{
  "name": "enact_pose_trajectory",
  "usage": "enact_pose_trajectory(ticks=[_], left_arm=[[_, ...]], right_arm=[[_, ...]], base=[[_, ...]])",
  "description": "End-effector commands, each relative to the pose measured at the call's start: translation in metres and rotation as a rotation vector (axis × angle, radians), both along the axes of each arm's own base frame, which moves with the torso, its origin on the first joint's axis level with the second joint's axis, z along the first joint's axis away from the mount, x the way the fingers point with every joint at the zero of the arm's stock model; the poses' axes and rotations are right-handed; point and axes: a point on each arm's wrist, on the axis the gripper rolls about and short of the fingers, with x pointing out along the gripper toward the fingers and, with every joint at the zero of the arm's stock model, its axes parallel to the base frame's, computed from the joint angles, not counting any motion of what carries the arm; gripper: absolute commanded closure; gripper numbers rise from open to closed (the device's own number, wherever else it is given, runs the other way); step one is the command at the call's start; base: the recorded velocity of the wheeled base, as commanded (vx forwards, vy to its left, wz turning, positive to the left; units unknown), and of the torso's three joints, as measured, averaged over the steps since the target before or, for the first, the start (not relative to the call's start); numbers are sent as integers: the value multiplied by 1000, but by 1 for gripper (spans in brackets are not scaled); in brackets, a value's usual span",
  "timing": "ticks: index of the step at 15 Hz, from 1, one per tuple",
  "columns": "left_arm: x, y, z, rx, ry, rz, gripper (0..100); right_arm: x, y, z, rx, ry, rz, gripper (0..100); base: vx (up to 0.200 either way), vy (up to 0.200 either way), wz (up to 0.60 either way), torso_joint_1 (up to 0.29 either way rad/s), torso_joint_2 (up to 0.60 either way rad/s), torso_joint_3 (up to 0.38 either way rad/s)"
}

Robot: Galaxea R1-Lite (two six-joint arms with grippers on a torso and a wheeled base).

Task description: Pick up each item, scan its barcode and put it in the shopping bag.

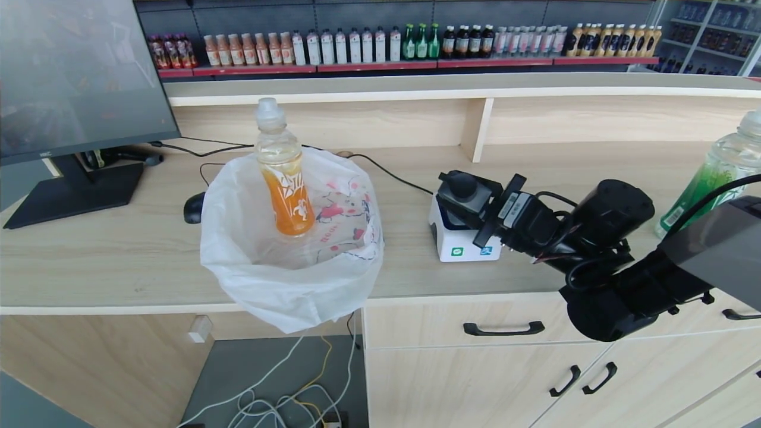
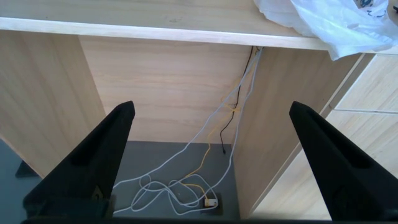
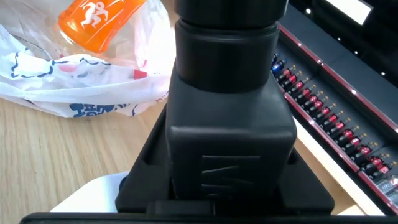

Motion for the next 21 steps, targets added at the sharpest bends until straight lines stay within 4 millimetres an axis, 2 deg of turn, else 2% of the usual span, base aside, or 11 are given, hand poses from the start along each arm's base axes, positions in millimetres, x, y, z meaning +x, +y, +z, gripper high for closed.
enact_pose_trajectory(ticks=[1,13,18,21], left_arm=[[0,0,0,0,-1,0,0],[0,0,0,0,0,0,0],[0,0,0,0,-1,0,0],[0,0,0,0,-1,0,0]], right_arm=[[-1,1,-3,-9,4,7,100],[-2,1,-3,-16,-5,6,100],[-4,0,3,-7,-16,1,100],[-12,8,14,32,-22,-15,100]], base=[[0,0,0,0,0,0],[0,0,0,0,0,0],[0,0,0,0,0,0],[0,0,0,0,0,0]])
